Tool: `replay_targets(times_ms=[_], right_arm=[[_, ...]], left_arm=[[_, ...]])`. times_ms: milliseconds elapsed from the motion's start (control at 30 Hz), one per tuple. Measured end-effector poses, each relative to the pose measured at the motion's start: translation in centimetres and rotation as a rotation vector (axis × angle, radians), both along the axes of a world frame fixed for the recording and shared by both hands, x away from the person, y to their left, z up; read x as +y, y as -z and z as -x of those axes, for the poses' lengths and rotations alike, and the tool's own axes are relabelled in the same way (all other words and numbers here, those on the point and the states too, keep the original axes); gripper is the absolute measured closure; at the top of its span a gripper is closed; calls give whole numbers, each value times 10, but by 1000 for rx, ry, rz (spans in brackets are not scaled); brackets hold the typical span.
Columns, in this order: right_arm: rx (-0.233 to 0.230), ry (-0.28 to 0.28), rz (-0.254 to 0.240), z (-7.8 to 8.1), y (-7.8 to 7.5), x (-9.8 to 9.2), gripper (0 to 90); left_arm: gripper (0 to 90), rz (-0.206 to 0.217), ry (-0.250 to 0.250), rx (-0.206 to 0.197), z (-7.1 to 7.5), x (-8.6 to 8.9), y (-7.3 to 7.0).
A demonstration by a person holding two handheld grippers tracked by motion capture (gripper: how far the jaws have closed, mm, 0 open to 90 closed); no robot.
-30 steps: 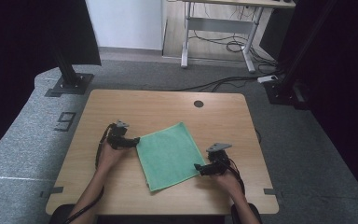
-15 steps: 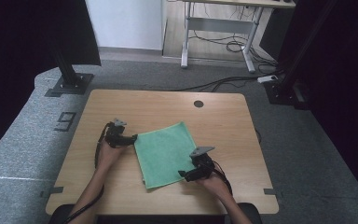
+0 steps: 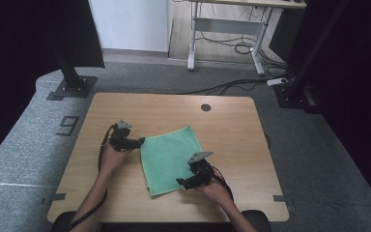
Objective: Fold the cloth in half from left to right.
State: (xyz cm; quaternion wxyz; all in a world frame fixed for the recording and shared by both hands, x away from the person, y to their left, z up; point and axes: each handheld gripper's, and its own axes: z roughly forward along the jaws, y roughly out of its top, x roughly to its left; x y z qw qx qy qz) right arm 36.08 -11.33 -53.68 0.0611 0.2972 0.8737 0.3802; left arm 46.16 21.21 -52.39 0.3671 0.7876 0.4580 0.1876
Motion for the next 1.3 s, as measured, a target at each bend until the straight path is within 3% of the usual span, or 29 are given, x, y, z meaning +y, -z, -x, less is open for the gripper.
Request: replay_targets(times_ms=[100, 167, 233, 367, 567, 767, 967, 1300], right_arm=[[-2, -6, 2, 0, 0, 2, 133], [-2, -7, 2, 0, 0, 3, 133], [1, -9, 3, -1, 0, 4, 133], [4, -10, 9, -1, 2, 6, 133], [6, -8, 9, -3, 2, 6, 134], [7, -33, 2, 0, 0, 18, 145], [4, -86, -7, 5, -3, 37, 163], [23, -169, -25, 18, -5, 66, 201]], left_arm=[[186, -17, -10, -6, 0, 0, 0], [186, 2, -10, 8, -1, 1, 2], [188, -8, 11, 9, 0, -3, 5], [179, 44, 62, 17, 0, -10, 4], [198, -31, -14, -3, -2, -7, 3], [280, -32, -29, 4, -5, 0, 11], [375, -57, -6, 24, -7, -2, 21], [572, -39, 47, 21, -3, -3, 22]])
